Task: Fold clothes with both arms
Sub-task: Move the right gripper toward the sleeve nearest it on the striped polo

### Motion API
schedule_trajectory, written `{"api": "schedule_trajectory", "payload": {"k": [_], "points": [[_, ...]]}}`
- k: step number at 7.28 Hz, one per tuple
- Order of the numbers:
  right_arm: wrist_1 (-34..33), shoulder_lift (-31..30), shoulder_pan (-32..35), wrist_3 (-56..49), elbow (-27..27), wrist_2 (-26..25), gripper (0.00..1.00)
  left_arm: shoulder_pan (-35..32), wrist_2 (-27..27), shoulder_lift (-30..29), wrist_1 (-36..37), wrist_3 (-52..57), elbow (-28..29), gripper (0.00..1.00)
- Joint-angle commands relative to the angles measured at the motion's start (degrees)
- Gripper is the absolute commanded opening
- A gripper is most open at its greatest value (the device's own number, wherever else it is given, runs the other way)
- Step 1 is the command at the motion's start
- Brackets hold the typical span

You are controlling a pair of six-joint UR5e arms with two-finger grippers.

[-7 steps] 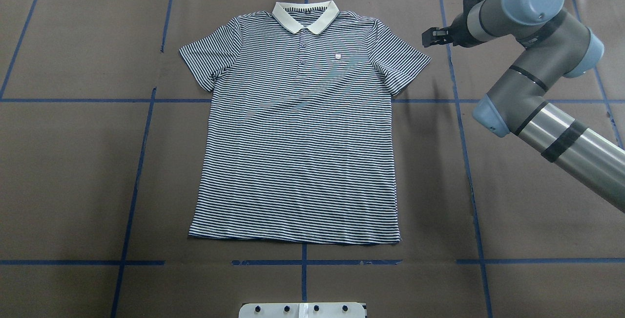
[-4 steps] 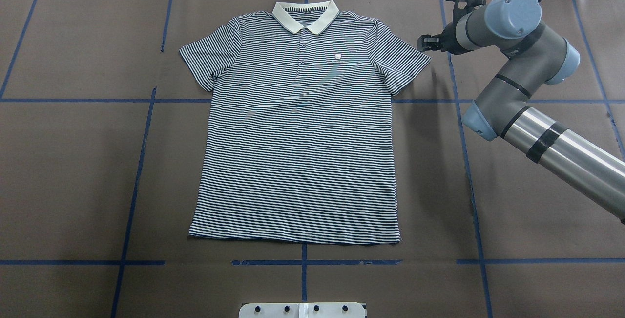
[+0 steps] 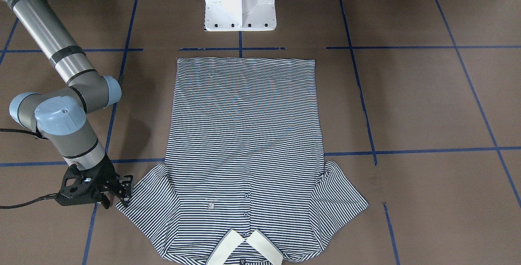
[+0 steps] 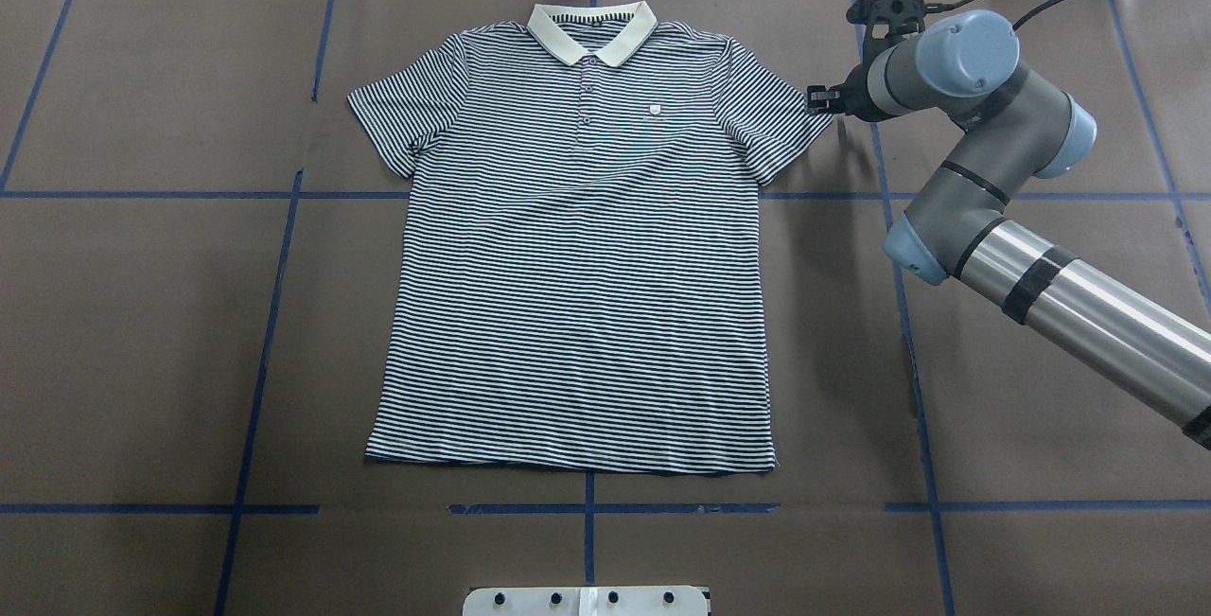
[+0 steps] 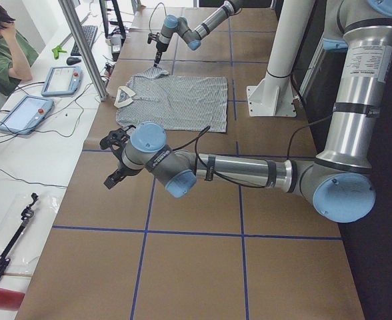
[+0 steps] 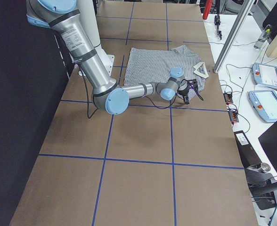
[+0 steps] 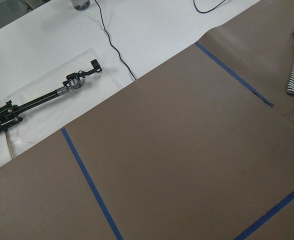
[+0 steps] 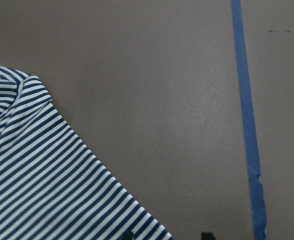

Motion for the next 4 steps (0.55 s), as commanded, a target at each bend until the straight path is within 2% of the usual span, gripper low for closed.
{"api": "schedule_trajectory", "payload": {"k": [1,2,3,4], "points": [[0.0,0.0,-0.2,0.0,-0.2,-0.2,0.54,0.0,0.0,-0.1,0.0,0.1,0.1,1.00],[0.0,0.0,-0.3,0.1,-0.2,-0.2,0.35,0.0,0.0,-0.1,0.0,0.1,0.1,1.00],[0.0,0.0,-0.3,1.2,-0.2,-0.3,0.00,0.0,0.0,-0.1,0.0,0.1,0.2,1.00],[-0.2,0.3,-0.3,1.3,0.0,-0.3,0.00,0.0,0.0,-0.1,0.0,0.1,0.2,1.00]]}}
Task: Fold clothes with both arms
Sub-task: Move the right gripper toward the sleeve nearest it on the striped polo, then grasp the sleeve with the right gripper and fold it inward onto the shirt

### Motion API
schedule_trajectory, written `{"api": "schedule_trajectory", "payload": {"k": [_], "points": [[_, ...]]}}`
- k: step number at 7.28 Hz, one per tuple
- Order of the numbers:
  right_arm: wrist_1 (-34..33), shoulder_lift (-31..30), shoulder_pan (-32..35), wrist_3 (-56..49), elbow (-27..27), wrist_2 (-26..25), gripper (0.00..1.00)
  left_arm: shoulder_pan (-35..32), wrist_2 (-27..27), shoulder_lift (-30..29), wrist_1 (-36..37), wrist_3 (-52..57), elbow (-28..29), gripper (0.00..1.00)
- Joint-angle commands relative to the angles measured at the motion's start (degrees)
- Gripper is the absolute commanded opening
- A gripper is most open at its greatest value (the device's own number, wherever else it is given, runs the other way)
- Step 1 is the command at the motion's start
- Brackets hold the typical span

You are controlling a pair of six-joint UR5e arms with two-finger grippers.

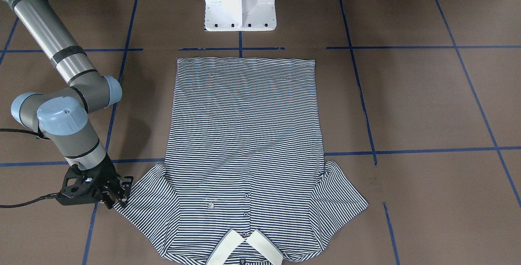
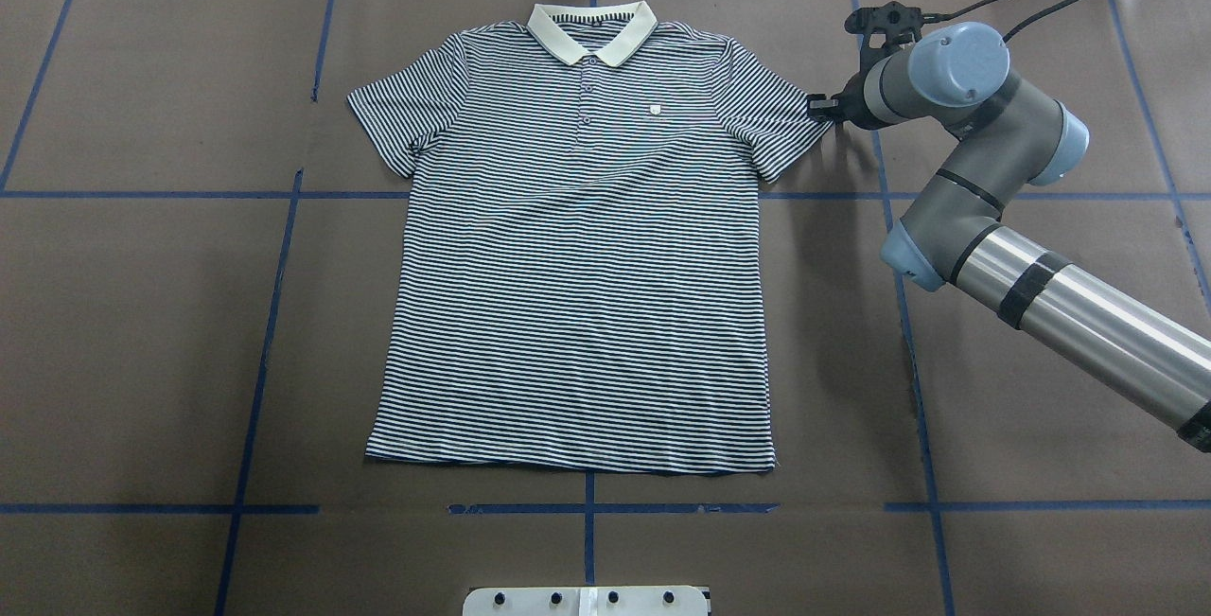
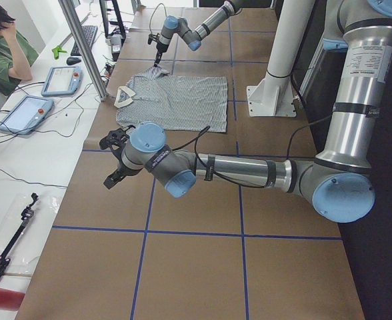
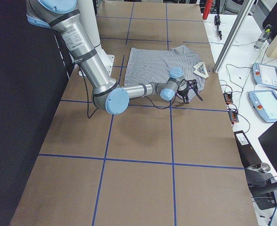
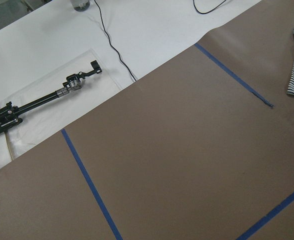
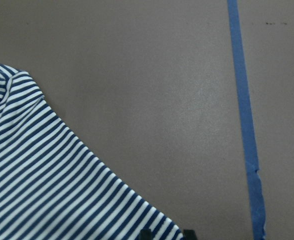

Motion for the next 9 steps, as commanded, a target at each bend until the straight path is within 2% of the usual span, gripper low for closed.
{"api": "schedule_trajectory", "payload": {"k": [1,2,3,5,6,7,8,9], "points": [[-0.5,0.8,0.1,0.6,0.2,0.0,0.00,0.1,0.0,0.0,0.0,0.1,0.0,1.00],[-0.7,1.4,0.1,1.0,1.2,0.0,0.00,0.1,0.0,0.0,0.0,0.1,0.0,1.00],[-4.8,2.9,0.0,2.6,2.9,0.0,0.00,0.3,0.0,0.1,0.0,0.1,0.1,1.00],[-18.4,7.4,-0.5,3.8,8.3,-1.6,0.00,0.5,0.1,0.1,0.0,0.1,0.1,1.00],[-22.6,11.1,-3.9,8.4,8.0,-6.3,0.00,0.5,0.0,0.1,0.0,0.1,0.1,1.00],[-24.0,15.3,-6.7,12.6,5.4,-10.5,0.00,0.5,0.0,0.1,0.0,0.1,0.1,1.00],[-23.9,18.9,-8.4,15.0,0.6,-13.0,0.00,0.5,0.1,0.1,0.0,0.1,0.2,1.00],[-23.5,20.0,-9.7,15.0,-1.1,-15.0,0.00,0.5,0.1,0.1,0.0,0.1,0.2,1.00]]}}
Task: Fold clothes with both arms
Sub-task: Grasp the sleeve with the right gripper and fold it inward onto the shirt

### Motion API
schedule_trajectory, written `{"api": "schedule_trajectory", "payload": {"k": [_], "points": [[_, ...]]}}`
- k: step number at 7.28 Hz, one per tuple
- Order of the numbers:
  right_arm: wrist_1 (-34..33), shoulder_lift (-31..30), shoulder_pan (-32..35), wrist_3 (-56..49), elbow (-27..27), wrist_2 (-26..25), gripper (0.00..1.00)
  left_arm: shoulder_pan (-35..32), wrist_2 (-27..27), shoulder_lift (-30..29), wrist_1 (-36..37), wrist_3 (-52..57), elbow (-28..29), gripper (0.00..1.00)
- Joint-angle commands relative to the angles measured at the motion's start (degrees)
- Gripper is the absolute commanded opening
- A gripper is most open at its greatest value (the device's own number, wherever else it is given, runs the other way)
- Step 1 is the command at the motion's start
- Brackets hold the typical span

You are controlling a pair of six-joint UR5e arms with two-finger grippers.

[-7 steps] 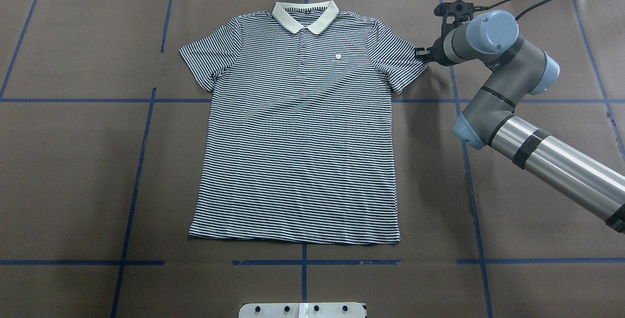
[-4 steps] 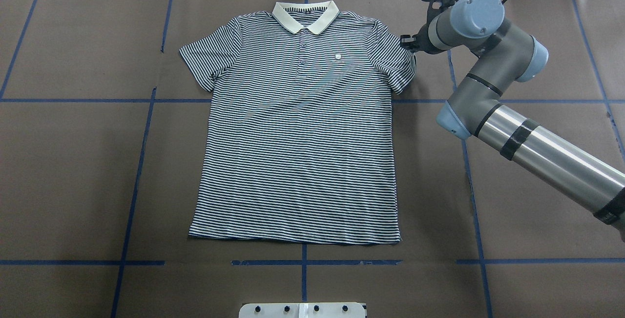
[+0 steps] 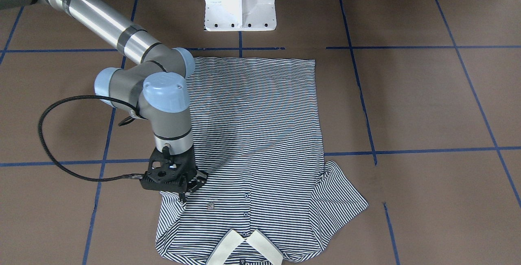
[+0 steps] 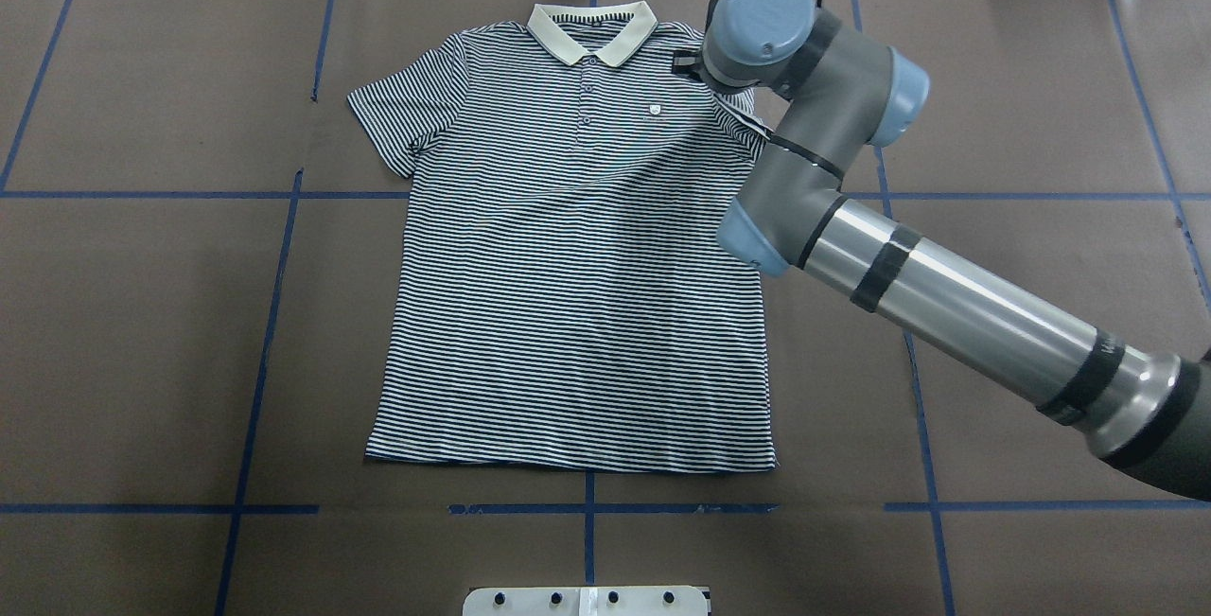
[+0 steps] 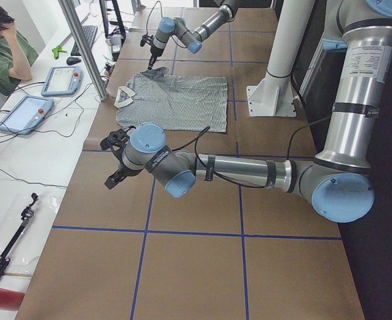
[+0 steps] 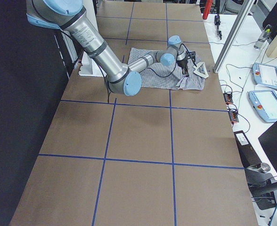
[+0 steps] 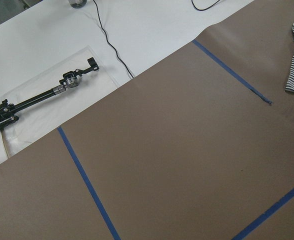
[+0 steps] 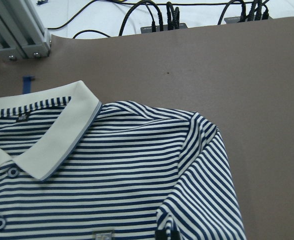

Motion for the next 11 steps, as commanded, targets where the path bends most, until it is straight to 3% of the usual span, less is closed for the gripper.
{"api": "schedule_trajectory", "payload": {"k": [1,3,4,5,7,8,10,11], "points": [[-0.1,2.6,-3.1,1.5,-3.2,-3.5,0.00,-0.1,-0.1,0.0,0.0,0.0,0.0,1.00],[-0.1,2.6,-4.0,1.4,-3.2,-4.1,0.00,-0.1,-0.1,0.0,0.0,-0.1,0.0,1.00],[1.3,2.5,-4.4,1.1,-3.2,-4.2,0.88,-0.1,0.0,0.0,0.0,0.0,0.0,1.00],[2.7,2.5,-4.6,0.6,-3.2,-5.1,1.00,-0.1,-0.1,0.0,0.0,0.0,-0.1,1.00],[2.5,2.9,-2.5,-5.4,-2.6,-3.2,1.00,0.6,0.0,0.0,0.0,0.0,0.0,1.00],[2.4,2.3,1.1,-10.7,-2.3,4.1,1.00,1.3,0.1,-0.8,-0.5,-0.4,0.3,1.00],[2.6,-4.1,7.8,-21.4,2.9,12.5,1.00,4.6,-0.1,-1.9,-5.3,-2.1,1.2,1.00],[2.8,-7.4,13.5,-29.7,4.6,20.5,1.00,9.3,0.4,-2.3,-6.4,-10.2,1.4,1.00]]}}
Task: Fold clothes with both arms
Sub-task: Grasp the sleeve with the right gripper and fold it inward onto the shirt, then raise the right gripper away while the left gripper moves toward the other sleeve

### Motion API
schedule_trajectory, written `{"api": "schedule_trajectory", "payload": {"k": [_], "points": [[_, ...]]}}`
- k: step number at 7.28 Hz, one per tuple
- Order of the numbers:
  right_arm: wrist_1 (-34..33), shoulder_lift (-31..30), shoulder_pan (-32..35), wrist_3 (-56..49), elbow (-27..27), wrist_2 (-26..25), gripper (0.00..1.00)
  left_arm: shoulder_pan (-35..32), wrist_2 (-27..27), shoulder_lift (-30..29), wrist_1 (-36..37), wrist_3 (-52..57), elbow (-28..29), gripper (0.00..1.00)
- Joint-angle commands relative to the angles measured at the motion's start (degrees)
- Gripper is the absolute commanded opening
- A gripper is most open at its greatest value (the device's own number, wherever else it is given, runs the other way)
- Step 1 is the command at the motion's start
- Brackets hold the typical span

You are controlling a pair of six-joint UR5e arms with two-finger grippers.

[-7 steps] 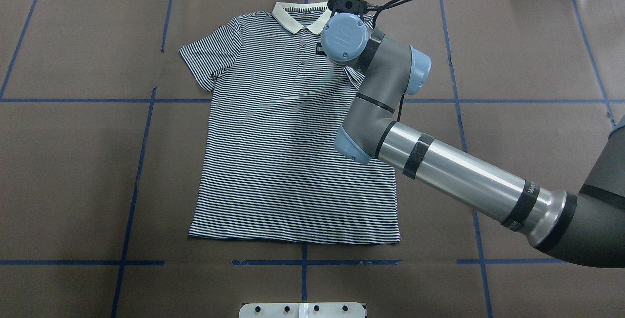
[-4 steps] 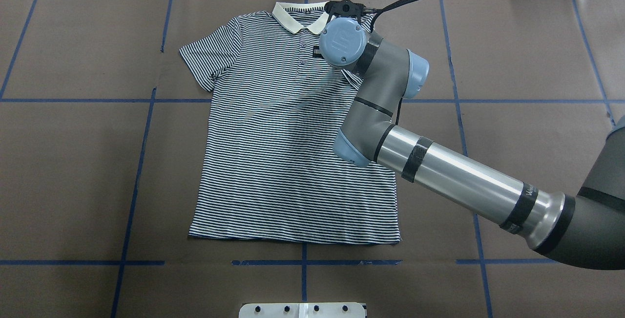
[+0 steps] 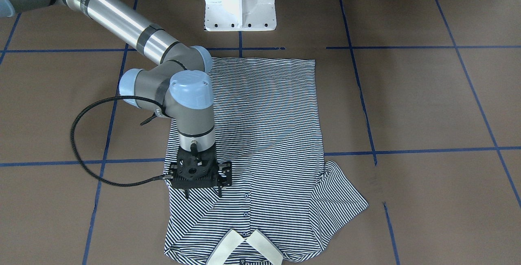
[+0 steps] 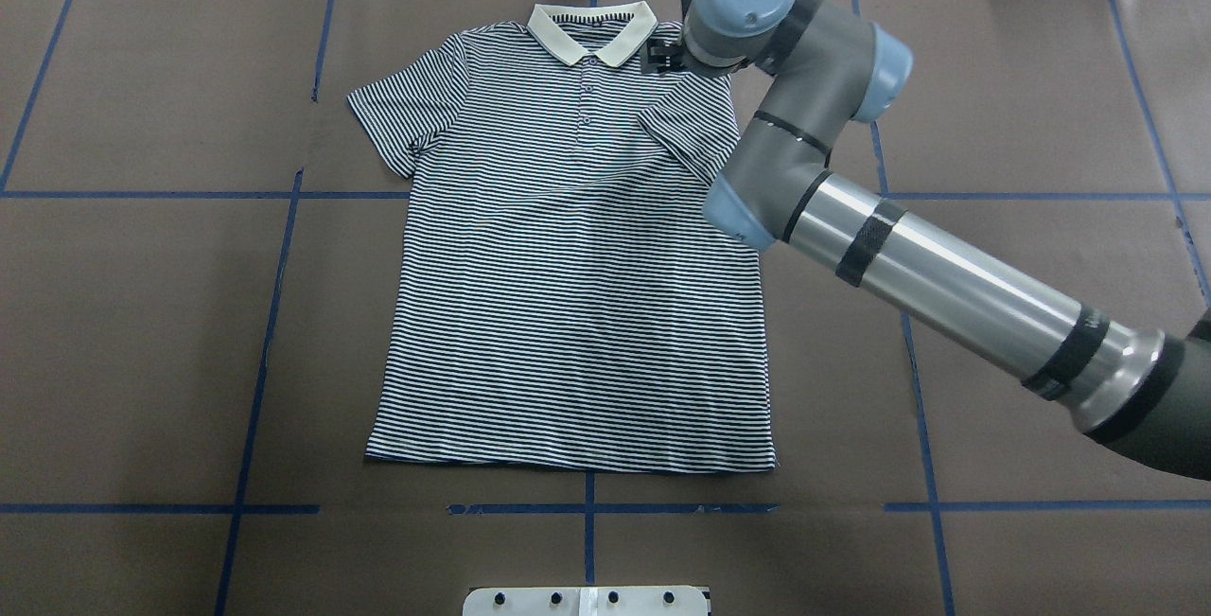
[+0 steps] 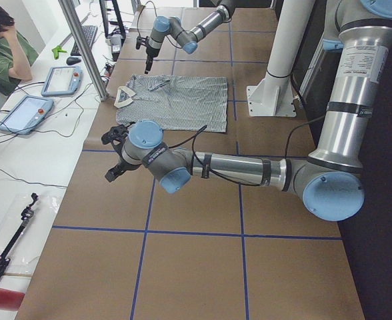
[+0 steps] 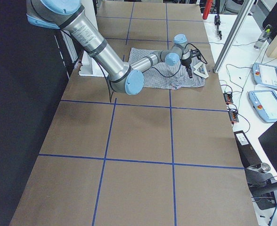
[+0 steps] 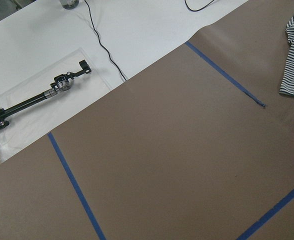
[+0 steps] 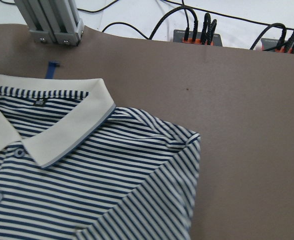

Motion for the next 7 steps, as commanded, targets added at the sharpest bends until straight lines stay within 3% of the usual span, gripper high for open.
{"api": "schedule_trajectory", "payload": {"k": [1,3,4,5,6,7], "points": [[0.7,-7.9,11.7,-17.7,3.7,17.3,1.00,10.5,0.7,-2.7,-2.6,-14.4,0.8,1.00],[1.8,-17.4,19.9,-27.7,7.4,26.2,1.00,18.8,8.6,-7.8,-2.4,-34.4,0.9,1.00],[2.5,-20.9,21.2,-28.5,9.9,27.5,1.00,23.6,15.2,-10.3,-1.8,-43.1,1.5,0.90],[2.5,-22.0,21.2,-28.4,11.4,27.3,1.00,27.8,20.4,-13.1,-1.8,-52.9,4.0,0.69],[2.5,-22.1,21.1,-28.1,11.5,27.2,1.00,30.3,25.3,-18.0,-1.8,-58.1,9.5,0.56],[2.6,-22.1,21.1,-28.0,11.5,27.1,1.00,32.6,29.3,-22.0,-2.0,-59.6,14.7,0.56]]}}
